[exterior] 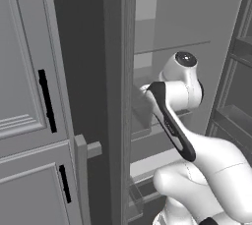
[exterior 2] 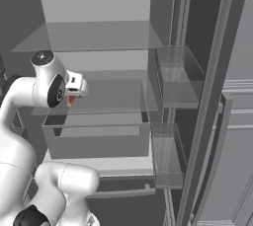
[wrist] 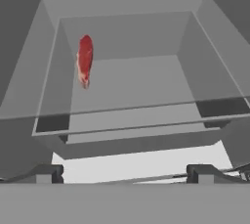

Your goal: Place one lemon wedge and one steak in each tupperware on the nearby counter, to pack two identical lunches.

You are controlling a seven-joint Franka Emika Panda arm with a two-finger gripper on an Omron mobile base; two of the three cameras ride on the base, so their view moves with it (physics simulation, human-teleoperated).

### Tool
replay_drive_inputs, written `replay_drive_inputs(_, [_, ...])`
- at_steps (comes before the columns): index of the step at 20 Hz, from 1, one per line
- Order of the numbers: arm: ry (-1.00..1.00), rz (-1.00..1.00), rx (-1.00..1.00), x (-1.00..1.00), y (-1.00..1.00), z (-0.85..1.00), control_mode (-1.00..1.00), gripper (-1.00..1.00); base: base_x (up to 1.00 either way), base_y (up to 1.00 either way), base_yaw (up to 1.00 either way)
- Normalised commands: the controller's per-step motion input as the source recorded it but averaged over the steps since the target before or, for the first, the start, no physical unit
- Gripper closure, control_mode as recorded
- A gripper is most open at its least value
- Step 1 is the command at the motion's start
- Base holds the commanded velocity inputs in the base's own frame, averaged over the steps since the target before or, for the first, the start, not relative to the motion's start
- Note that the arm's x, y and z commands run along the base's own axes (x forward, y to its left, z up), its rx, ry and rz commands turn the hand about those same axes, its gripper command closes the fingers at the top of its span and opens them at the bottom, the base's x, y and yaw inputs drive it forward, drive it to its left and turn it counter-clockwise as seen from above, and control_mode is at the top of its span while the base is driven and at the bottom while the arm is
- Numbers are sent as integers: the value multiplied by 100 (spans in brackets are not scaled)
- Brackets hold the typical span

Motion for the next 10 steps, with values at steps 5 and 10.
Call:
replay_drive_inputs(5, [4, 7, 3, 24, 47, -38, -100, -100, 0, 0, 0])
replay_drive_inputs(10, [0, 0, 4, 83, 51, -10, -100, -100, 0, 0, 0])
